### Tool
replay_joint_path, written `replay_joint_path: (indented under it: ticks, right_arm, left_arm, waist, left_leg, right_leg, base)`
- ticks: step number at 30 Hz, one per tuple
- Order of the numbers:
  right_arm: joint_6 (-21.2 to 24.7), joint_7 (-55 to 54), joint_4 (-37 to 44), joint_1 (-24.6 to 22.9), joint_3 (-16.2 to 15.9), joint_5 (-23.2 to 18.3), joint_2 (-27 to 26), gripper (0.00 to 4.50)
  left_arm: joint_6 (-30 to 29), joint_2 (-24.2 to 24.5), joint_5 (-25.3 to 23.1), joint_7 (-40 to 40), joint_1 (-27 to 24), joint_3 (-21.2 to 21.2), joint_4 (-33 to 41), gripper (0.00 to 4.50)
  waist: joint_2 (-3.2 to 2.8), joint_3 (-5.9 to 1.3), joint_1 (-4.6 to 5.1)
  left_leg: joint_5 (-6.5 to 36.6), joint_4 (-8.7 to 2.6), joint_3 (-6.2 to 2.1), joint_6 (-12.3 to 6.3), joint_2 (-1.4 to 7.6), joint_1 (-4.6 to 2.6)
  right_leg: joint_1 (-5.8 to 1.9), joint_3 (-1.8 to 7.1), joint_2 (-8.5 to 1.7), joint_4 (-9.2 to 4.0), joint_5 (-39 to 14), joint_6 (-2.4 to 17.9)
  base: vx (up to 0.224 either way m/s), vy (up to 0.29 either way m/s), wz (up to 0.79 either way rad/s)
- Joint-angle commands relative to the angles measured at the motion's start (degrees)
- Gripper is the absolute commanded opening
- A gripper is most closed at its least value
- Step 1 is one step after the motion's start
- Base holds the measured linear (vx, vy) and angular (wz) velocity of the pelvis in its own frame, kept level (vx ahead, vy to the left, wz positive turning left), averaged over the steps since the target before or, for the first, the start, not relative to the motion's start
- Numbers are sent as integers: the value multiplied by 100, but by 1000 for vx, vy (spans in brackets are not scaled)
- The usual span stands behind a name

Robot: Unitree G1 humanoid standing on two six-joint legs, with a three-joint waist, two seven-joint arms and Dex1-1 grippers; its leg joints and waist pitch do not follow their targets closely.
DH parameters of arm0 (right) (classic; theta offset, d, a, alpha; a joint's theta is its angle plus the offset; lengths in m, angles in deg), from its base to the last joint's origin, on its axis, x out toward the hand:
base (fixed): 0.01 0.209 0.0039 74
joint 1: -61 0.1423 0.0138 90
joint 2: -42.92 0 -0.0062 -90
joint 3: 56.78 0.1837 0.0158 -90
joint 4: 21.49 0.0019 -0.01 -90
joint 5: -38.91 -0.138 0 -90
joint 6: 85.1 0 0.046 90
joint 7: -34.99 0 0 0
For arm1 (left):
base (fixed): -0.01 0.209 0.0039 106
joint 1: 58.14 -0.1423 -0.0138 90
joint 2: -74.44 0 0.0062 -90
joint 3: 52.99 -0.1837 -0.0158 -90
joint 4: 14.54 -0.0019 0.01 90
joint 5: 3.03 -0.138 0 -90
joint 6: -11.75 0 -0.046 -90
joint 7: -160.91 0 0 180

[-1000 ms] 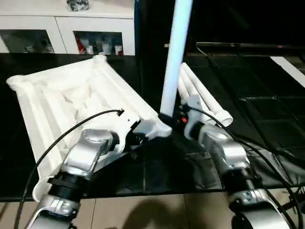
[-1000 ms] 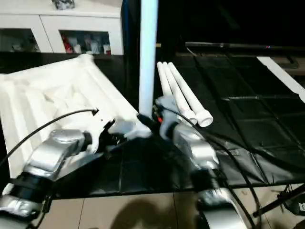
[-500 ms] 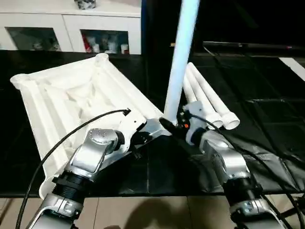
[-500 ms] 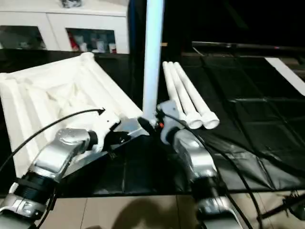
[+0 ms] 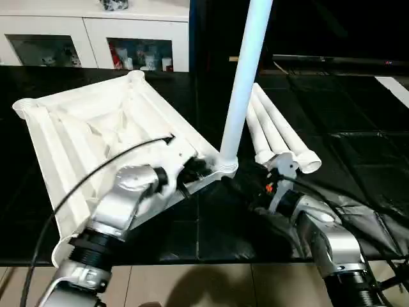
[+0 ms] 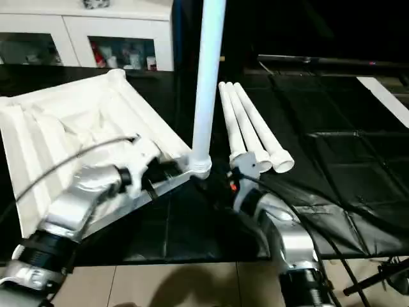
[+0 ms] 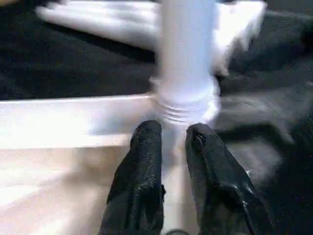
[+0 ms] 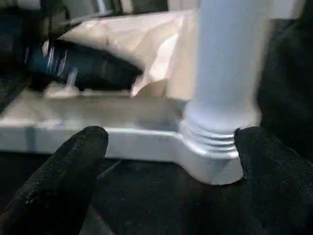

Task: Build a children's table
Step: Rotate table base

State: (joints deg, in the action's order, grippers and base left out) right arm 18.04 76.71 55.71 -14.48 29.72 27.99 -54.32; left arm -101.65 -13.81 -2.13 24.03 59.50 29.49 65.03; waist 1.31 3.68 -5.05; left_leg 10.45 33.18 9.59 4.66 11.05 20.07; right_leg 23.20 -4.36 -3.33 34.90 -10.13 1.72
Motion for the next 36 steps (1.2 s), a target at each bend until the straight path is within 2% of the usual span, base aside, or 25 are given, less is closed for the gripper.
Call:
replay_joint_path:
  ticks: [1,3,4,5,6,7,8,10,11,12,14,15,16,17,20,25,28,35,36]
  right_arm:
    - [3,-164,-140,106,-123,199,-7,446]
    - [31,-224,-175,176,-213,253,-45,446]
    - [70,-192,-149,229,-311,239,-97,446]
    - [84,-177,-136,238,-336,229,-114,446]
    - [112,-154,-149,278,-405,243,-151,446]
    - [125,-152,-159,292,-433,257,-164,446]
    - [129,-122,-248,348,-537,320,-189,446]
    - [114,-108,-306,371,-588,355,-201,449]
    - [114,-108,-306,371,-588,355,-201,450]
    - [65,-130,-467,436,-699,459,-219,450]
    - [95,-56,-581,490,-806,497,-223,450]
    - [114,-19,-596,500,-846,497,-213,450]
    - [124,7,-607,511,-877,501,-204,450]
    - [154,40,-635,545,-928,520,-190,450]
    - [188,69,-699,612,-1039,624,-121,450]
    - [236,92,-761,652,-1138,720,-58,450]
    - [236,111,-759,662,-1157,733,-46,450]
    - [291,53,-801,749,-1278,883,15,450]
    - [280,18,-845,769,-1278,900,-1,450]
  left_arm:
    - [-171,256,21,-76,48,252,206,96]
    - [-321,578,-42,-78,57,410,274,96]
    - [-462,1003,-170,-63,58,559,297,96]
    - [-493,1127,-214,-56,52,593,302,96]
    - [-556,1496,-397,-45,18,642,287,96]
    - [-577,1647,-481,-40,-5,653,284,96]
    - [-715,2087,-702,-20,-104,721,281,96]
    - [-784,2272,-792,-8,-178,747,290,79]
    - [-784,2272,-792,-8,-178,747,290,68]
    - [-918,2632,-925,-84,-343,776,309,61]
    - [-1107,2877,-976,-172,-492,829,340,58]
    - [-1188,2929,-977,-190,-540,847,371,41]
    - [-1255,2961,-972,-188,-581,851,395,41]
    - [-1352,2996,-1004,-162,-686,816,408,22]
    - [-1509,3079,-1147,-137,-813,702,415,10]
    - [-1731,3262,-1352,-251,-905,513,407,10]
    - [-1797,3309,-1379,-213,-915,455,398,10]
    - [-1830,3480,-1111,638,-1266,24,740,10]
    - [-1791,3531,-1072,749,-1313,-48,801,10]
  waist:
    - [-40,-366,-37]
    - [-49,-363,-35]
    - [-52,-375,-36]
    - [-65,-373,3]
    - [-21,-367,-2]
    - [-53,-372,-3]
    - [-52,-365,-23]
    - [-26,-359,-12]
    - [-50,-349,-12]
    - [-47,-354,-42]
    - [-33,-343,-26]
    - [-25,-342,-30]
    - [-43,-336,-38]
    - [-69,-334,-56]
    - [-49,-336,-52]
    - [-26,-348,-49]
    - [-32,-347,-49]
    - [-52,-344,-54]
    - [-39,-339,-49]
  left_leg:
    - [1179,-373,-65,-179,172,25]
    - [1224,-378,-66,-140,178,-3]
    - [1235,-386,-78,-121,185,-4]
    - [1203,-407,-95,-116,182,35]
    - [1227,-404,-84,-118,187,18]
    - [1226,-396,-85,-113,180,2]
    - [1215,-395,-81,-108,195,-26]
    - [1214,-409,-76,-87,202,-24]
    - [1240,-420,-80,-62,205,-24]
    - [1302,-412,-80,-26,219,-58]
    - [1384,-429,-81,-2,207,-33]
    - [1401,-432,-84,-1,208,-31]
    - [1454,-436,-83,15,215,-55]
    - [1524,-440,-89,47,219,-71]
    - [1719,-453,-103,112,214,-67]
    - [1700,-448,-109,94,206,-59]
    - [1693,-445,-108,87,209,-66]
    - [1767,-452,-113,122,214,-65]
    - [1809,-458,-120,116,213,-60]
  right_leg:
    - [-293,290,-476,-543,-2211,649]
    - [-271,292,-457,-536,-2185,658]
    - [-278,295,-451,-499,-2031,694]
    - [-304,292,-430,-462,-1846,703]
    - [-291,288,-433,-476,-1845,700]
    - [-291,307,-448,-452,-1793,738]
    - [-262,315,-449,-448,-1738,768]
    - [-265,319,-452,-434,-1665,820]
    - [-262,324,-459,-430,-1674,862]
    - [-231,330,-476,-423,-1702,901]
    - [-246,337,-469,-412,-1747,890]
    - [-247,338,-477,-419,-1784,873]
    - [-230,347,-480,-438,-1838,859]
    - [-216,347,-478,-445,-1835,877]
    - [-228,349,-478,-447,-1876,862]
    - [-244,356,-482,-442,-1866,848]
    - [-233,353,-470,-446,-1822,877]
    - [-232,359,-482,-441,-1816,942]
    - [-235,360,-489,-451,-1895,937]
  base:
    - [0,0,0]
    - [0,0,0]
    - [0,0,0]
    - [0,0,0]
    - [0,0,0]
    - [0,0,0]
    - [0,0,0]
    - [0,0,0]
    - [0,0,0]
    - [0,0,0]
    - [0,0,0]
    - [0,0,0]
    - [0,0,0]
    - [0,0,0]
    - [0,0,0]
    - [0,0,0]
    - [0,0,0]
    - [0,0,0]
    - [0,0,0]
